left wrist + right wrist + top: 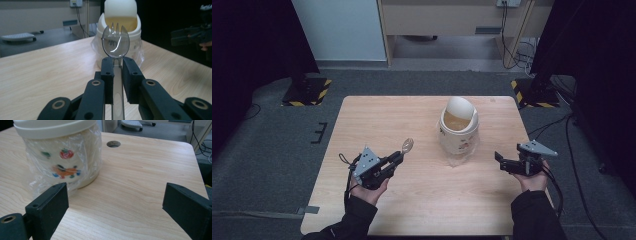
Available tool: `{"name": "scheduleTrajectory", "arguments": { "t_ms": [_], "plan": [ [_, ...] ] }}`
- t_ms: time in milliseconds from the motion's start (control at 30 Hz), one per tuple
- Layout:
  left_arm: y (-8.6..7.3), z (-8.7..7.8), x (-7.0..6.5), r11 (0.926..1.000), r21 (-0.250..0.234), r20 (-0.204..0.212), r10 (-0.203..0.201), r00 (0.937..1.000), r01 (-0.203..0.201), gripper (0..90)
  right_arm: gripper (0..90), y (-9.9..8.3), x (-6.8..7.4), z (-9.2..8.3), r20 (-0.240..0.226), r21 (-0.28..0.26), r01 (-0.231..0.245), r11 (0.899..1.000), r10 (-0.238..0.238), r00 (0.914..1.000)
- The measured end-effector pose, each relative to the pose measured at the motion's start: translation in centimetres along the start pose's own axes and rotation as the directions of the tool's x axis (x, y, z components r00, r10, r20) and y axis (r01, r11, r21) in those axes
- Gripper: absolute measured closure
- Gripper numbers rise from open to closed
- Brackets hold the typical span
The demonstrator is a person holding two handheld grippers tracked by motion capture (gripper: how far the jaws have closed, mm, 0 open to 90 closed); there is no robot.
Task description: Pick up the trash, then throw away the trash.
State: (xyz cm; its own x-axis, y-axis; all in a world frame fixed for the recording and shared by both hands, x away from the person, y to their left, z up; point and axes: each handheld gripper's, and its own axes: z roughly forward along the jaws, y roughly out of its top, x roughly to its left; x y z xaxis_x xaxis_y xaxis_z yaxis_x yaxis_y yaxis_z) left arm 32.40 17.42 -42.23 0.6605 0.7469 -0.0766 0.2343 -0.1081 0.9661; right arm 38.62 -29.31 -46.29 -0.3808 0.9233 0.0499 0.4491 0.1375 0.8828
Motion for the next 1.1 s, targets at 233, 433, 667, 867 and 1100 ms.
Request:
{"name": "scheduleTrajectory", "arguments": {
  "t_ms": [233, 433, 667, 867, 1100],
  "plan": [
    [1.0, 0.0, -0.5, 0.9989, -0.04, 0.016, 0.023, 0.9996, -0.022, 79.3, 6.8, 1.0, 0.1, -0.6, -0.023, -0.065, -0.028, 0.997, 0.027, 0.9994],
    [1.3, 0.9, -1.5, 0.997, -0.053, 0.034, 0.058, 0.9977, -0.056, 79.3, 7.5, 2.5, 0.5, -1.4, -0.046, -0.135, -0.033, 0.99, 0.027, 0.9986],
    [2.2, 2.8, -2.7, 0.9933, -0.068, 0.046, 0.096, 0.9943, -0.093, 79.3, 9.4, 3.8, 1.0, -2.2, -0.089, -0.186, -0.057, 0.981, 0.041, 0.9952],
    [3.5, 4.4, -3.6, 0.9878, -0.094, 0.061, 0.131, 0.9896, -0.125, 79.3, 12.1, 5.0, 1.4, -3.0, -0.137, -0.242, -0.087, 0.966, 0.055, 0.989],
    [4.7, 5.4, -4.1, 0.9818, -0.142, 0.059, 0.136, 0.9889, -0.127, 79.3, 17.2, 7.4, 2.8, -3.4, -0.201, -0.286, -0.092, 0.954, 0.034, 0.979]
  ]
}}
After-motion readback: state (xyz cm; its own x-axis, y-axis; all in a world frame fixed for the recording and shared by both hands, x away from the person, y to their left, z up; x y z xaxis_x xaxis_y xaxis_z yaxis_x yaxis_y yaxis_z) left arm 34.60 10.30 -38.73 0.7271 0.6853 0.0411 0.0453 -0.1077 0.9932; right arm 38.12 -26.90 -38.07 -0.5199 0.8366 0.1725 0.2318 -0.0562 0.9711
